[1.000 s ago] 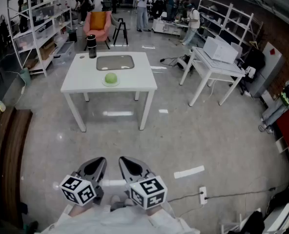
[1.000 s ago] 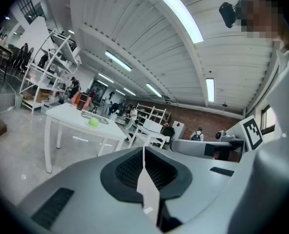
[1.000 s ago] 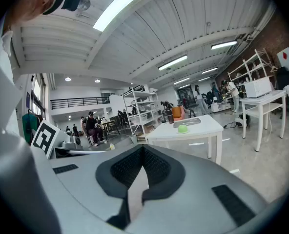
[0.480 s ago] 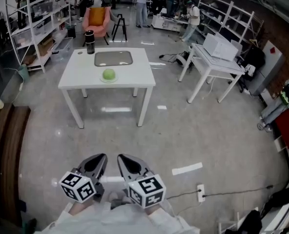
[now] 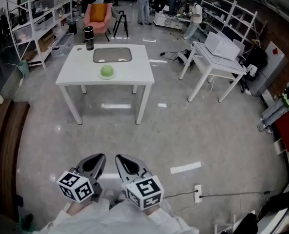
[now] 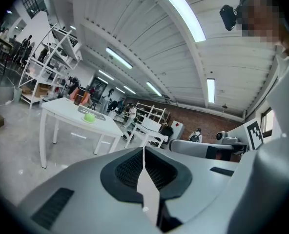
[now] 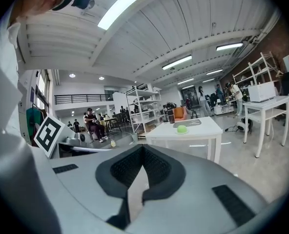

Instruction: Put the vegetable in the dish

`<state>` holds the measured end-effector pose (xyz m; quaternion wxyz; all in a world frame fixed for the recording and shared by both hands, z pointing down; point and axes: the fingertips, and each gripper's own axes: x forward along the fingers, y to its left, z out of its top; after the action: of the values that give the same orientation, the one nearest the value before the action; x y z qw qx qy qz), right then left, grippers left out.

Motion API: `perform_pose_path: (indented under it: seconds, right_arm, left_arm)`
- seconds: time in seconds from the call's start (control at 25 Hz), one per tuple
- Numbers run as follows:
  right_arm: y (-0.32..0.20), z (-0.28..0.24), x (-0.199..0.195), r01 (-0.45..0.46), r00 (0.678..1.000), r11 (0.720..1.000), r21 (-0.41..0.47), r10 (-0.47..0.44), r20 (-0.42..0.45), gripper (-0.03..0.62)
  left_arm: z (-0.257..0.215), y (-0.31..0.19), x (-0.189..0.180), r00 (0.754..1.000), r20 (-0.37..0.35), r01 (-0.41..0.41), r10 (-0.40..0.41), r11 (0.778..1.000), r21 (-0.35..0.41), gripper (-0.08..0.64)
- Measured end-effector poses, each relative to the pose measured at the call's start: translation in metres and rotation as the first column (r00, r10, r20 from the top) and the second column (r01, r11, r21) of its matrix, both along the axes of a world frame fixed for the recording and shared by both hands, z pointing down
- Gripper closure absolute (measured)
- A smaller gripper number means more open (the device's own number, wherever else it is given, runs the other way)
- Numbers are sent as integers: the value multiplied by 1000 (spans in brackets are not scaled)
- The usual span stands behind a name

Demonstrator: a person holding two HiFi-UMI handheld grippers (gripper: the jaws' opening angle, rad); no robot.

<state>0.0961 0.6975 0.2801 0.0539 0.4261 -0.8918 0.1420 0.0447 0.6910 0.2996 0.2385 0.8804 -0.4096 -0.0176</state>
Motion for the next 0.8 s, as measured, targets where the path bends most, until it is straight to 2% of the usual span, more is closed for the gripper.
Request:
perform_pose_path:
  seconds: [0.36,0.6,0.8]
  right_arm:
    - [-8,15,14,27,1000,999,-34,-27,-2,581]
    - [-44,20,11,8,1000,999,-35,-8,-4,581]
    - [-95,21,-5,-5,1000,999,-35,5,4,581]
  left_arm:
    - [18,-2,8,998,-5,59,-59,998,-38,543]
    - [21,-37,4,999,1,52,-52,998,-29,543]
    - [23,-88,-9,1000,-3,20,-20,999,-27,543]
